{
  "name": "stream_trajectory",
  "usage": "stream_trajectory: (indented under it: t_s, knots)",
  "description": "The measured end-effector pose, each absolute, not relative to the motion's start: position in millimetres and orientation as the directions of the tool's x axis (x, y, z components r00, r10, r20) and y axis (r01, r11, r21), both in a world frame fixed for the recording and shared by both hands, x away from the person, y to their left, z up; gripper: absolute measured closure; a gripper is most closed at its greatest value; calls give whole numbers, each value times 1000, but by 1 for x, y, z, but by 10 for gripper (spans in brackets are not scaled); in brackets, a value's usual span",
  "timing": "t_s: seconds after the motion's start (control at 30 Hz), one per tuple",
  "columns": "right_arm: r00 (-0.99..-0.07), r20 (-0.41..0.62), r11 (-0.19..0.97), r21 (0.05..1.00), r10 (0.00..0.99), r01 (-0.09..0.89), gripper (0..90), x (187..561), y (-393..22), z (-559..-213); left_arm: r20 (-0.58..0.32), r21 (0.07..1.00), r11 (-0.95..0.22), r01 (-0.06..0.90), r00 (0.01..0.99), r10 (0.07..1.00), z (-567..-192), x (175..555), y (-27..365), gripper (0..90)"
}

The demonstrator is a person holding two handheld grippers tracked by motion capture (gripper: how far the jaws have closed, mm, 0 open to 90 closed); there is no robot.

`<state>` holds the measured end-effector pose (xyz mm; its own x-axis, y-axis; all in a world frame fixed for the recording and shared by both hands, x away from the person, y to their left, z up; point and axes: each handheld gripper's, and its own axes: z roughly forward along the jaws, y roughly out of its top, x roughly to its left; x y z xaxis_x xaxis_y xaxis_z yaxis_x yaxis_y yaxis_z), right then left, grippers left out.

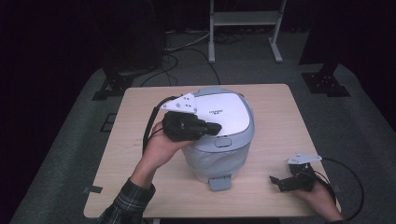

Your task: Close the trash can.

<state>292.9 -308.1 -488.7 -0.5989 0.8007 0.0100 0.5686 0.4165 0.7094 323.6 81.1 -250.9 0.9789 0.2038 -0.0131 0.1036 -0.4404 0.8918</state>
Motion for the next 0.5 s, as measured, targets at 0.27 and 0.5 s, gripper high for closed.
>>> stream_trajectory:
  t_s: [0.27, 0.5]
  knots:
    - [-599, 10, 417, 709, 801, 569, 0, 293, -308, -489, -41, 884, -450, 129, 979, 200, -250, 325, 76, 900]
    - [-593, 10, 412, 710, 805, 571, 0, 293, -307, -489, -7, 866, -489, 106, 980, 198, -251, 321, 70, 900]
